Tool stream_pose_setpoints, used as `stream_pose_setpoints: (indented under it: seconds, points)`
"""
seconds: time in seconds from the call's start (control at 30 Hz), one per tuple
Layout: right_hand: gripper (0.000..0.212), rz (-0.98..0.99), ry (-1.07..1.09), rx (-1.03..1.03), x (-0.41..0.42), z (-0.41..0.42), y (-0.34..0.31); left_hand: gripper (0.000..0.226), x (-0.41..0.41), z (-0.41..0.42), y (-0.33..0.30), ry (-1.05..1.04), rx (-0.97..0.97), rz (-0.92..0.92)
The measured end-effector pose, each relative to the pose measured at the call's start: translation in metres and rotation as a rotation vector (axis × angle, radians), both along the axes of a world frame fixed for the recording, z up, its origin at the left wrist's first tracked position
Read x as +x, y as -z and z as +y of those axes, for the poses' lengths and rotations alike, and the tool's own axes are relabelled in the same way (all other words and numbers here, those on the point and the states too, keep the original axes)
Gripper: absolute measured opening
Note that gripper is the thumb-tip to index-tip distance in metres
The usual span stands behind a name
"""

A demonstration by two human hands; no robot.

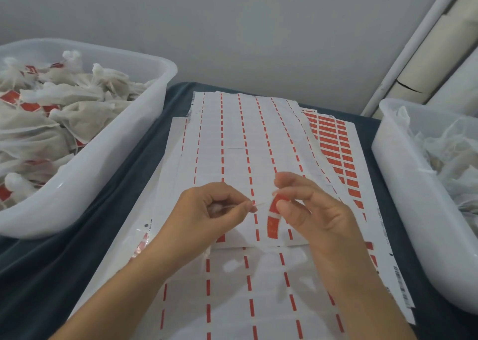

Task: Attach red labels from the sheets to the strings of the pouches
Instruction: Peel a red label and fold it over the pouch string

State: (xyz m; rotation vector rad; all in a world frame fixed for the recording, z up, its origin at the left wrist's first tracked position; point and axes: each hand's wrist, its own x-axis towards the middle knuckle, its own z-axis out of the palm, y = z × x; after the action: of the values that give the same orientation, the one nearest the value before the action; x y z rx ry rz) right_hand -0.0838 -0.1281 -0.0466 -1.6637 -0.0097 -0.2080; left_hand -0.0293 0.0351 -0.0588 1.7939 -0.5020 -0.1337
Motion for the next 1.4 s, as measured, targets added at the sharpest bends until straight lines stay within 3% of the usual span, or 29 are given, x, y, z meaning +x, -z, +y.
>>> stream_pose_setpoints:
  seconds: [0.13,0.23,0.4,1.03,1.13,1.23,1.33,1.4]
  points:
    - [0.022,-0.016,0.009,-0.170,0.002,0.002,0.003,0.022,-0.002,-0.001,-0.001,0.017,0.058,-0.059]
    - [0.014,-0.015,0.008,-0.168,0.003,0.003,0.007,0.011,-0.003,-0.001,-0.001,0.045,0.048,-0.064]
    - [0.011,-0.027,0.008,-0.199,0.004,0.004,0.009,0.017,-0.004,0.000,-0.002,0.071,0.056,-0.063]
    - [0.021,-0.056,-0.025,-0.224,0.005,0.004,0.010,0.017,-0.003,0.001,-0.003,0.132,0.017,0.058]
    - [0.022,-0.066,-0.030,-0.250,0.004,0.004,0.011,0.013,-0.004,-0.001,-0.004,0.125,0.043,0.006]
    - [0.037,-0.076,-0.004,-0.238,0.004,0.005,0.009,0.015,-0.003,0.000,-0.003,0.110,0.021,0.004]
    - [0.062,-0.047,0.074,-0.126,0.006,-0.001,0.006,0.021,0.000,0.002,-0.003,0.052,-0.083,0.116]
    - [0.052,-0.018,0.090,-0.100,0.007,-0.002,0.005,0.019,0.000,0.002,-0.005,0.031,-0.157,0.209]
